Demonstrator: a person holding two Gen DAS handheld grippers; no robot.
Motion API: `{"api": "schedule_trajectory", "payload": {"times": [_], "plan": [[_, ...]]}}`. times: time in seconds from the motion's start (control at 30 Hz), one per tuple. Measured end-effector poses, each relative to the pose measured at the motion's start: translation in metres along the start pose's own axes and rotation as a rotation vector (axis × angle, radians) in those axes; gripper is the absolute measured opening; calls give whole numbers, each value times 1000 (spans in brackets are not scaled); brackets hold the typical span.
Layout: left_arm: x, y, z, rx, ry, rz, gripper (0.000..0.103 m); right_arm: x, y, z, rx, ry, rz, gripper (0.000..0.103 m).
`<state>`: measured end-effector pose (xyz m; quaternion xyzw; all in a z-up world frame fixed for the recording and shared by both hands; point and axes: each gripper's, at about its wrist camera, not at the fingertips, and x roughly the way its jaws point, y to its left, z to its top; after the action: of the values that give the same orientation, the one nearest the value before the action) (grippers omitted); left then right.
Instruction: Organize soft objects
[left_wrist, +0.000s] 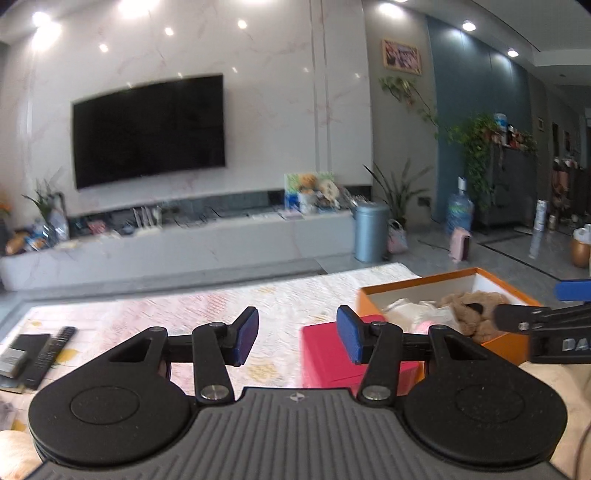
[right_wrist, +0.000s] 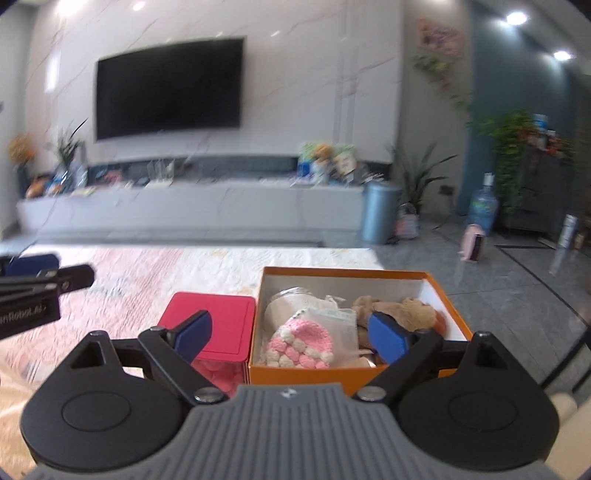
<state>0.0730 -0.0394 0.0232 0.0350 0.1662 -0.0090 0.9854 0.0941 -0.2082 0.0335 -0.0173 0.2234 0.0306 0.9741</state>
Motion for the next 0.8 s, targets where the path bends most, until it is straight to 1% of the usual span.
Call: {"api": "schedule_trajectory", "payload": {"times": [0.03,0.13,0.23,0.27,0.3,0.33,0.43,0.57,0.63,0.7,0.8], "plan": [[-2,0,-6,2,-13,23,59,-6,3,-7,13,-13,-14,92],[-5,1,-21,-26,-17,34,59,-19,12,-27,17,-59,-62,92],[-9,-1,-33,-33,-16,58,59,-28,18,-41,16,-110,-116,93],[-9,-3,-36,-32,-9,60,59,-30,19,-43,25,-132,-133,95],[-9,-3,-39,-34,-2,55,59,-33,18,-46,39,-157,-149,100],[-9,-4,-40,-33,2,49,59,-35,17,-49,55,-184,-155,100],[-12,-4,-42,-29,9,59,66,-34,14,-55,79,-208,-155,100],[-12,-8,-43,-23,18,69,75,-25,12,-69,91,-179,-172,100],[-9,-10,-47,-18,23,69,78,-20,9,-72,113,-156,-166,100],[-5,-11,-52,-22,35,92,84,-15,4,-74,142,-128,-152,100],[1,-9,-59,-33,72,86,86,-7,-3,-76,183,-86,-153,100]]}}
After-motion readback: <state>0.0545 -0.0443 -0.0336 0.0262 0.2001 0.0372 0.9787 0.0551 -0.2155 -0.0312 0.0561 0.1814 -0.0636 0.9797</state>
